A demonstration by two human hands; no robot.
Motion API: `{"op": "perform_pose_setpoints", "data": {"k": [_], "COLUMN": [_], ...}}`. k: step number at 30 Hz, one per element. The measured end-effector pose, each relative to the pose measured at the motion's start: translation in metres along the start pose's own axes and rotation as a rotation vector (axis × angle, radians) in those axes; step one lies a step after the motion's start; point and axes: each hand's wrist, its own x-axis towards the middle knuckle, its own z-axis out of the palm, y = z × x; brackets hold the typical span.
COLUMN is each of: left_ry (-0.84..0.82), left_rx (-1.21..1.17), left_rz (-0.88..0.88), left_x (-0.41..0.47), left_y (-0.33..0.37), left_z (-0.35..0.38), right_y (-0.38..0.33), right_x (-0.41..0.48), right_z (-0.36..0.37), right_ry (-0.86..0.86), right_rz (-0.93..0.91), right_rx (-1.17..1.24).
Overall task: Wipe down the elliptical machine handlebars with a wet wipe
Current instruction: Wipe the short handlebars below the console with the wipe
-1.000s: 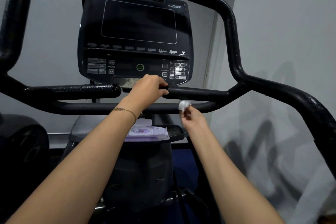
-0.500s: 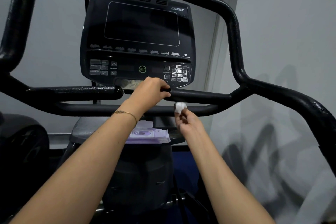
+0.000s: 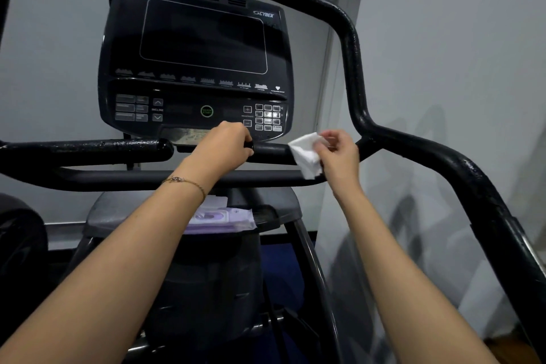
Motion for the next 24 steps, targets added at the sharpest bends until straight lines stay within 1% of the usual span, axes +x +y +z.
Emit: {"op": "perform_pose_setpoints", "data": {"k": [2, 4, 7, 9, 12, 13, 16, 18, 19, 22, 24], "left_ry": [0.002, 0.0, 0.002, 0.004, 0.003, 0.003, 0.012, 0.023, 0.024, 0.022, 0.021], "left_rx": [0.001, 0.006, -0.01, -0.029, -0.055, -0.064, -0.078, -0.074, -0.075, -0.076, -0.082], "left_rz": [-0.004, -0.004, 0.0, -0.002, -0.008, -0.01, -0.017, -0.016, -0.011, -0.012, -0.018], "left_x": [-0.001, -0.002, -0.002, -0.001, -0.001, 0.0, 0.0, -0.001, -0.001, 0.0, 0.001], "left_y": [0.0, 0.0, -0.001, -0.002, -0.003, -0.003, -0.005, -0.006, -0.006, -0.006, -0.007], "left_z": [-0.001, -0.001, -0.001, -0.001, -0.002, -0.002, -0.001, 0.001, 0.001, 0.002, 0.001], "right_y": [0.002, 0.008, 0.021, 0.026, 0.018, 0.013, 0.003, 0.008, 0.012, 0.022, 0.017], "right_x": [0.006, 0.007, 0.0, -0.005, 0.0, 0.001, -0.018, -0.024, -0.02, 0.001, 0.002], "right_z": [0.01, 0.013, 0.017, 0.017, 0.019, 0.024, 0.046, 0.043, 0.034, 0.013, 0.021], "right_ry": [-0.014, -0.035, -0.082, -0.084, -0.066, -0.065, -0.126, -0.158, -0.145, -0.022, -0.029], "right_rz": [-0.09, -0.218, -0.42, -0.47, -0.36, -0.353, -0.5, -0.554, -0.537, -0.357, -0.355], "right_rx": [-0.183, -0.392, -0.621, -0.724, -0.682, -0.655, -0.618, -0.607, -0.603, -0.601, -0.63]}}
